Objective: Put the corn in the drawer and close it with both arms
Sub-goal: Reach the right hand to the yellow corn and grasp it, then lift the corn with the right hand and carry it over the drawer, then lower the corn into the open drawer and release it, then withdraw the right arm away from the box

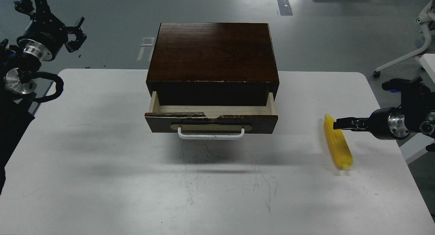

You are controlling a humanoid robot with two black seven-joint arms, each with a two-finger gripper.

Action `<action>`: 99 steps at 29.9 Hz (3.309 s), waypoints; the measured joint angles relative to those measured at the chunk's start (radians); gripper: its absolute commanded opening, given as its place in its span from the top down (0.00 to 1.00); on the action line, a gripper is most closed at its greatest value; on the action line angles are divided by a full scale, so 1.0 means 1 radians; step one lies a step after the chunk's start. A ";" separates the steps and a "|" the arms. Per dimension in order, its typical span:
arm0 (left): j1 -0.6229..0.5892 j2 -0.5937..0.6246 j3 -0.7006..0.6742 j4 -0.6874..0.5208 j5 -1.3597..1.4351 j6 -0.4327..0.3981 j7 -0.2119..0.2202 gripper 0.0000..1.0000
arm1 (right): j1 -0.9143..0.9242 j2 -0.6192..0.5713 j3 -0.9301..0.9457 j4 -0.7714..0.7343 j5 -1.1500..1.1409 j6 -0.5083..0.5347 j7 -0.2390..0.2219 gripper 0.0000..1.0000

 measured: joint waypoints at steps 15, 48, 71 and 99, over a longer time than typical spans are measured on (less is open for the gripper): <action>0.014 0.018 -0.003 0.000 -0.005 0.000 -0.019 0.02 | -0.083 0.074 -0.009 -0.059 -0.002 -0.044 -0.002 0.59; 0.001 0.070 0.017 0.001 0.056 0.000 0.032 0.02 | 0.665 0.272 0.035 0.167 -0.321 -0.036 0.171 0.86; 0.010 0.090 0.005 0.000 0.052 0.000 0.025 0.02 | 0.555 0.493 -0.017 0.179 -0.717 -0.036 0.258 0.56; -0.044 0.162 0.007 -0.052 0.227 0.000 -0.007 0.04 | 0.526 0.462 0.259 -0.049 -0.465 -0.043 0.250 0.03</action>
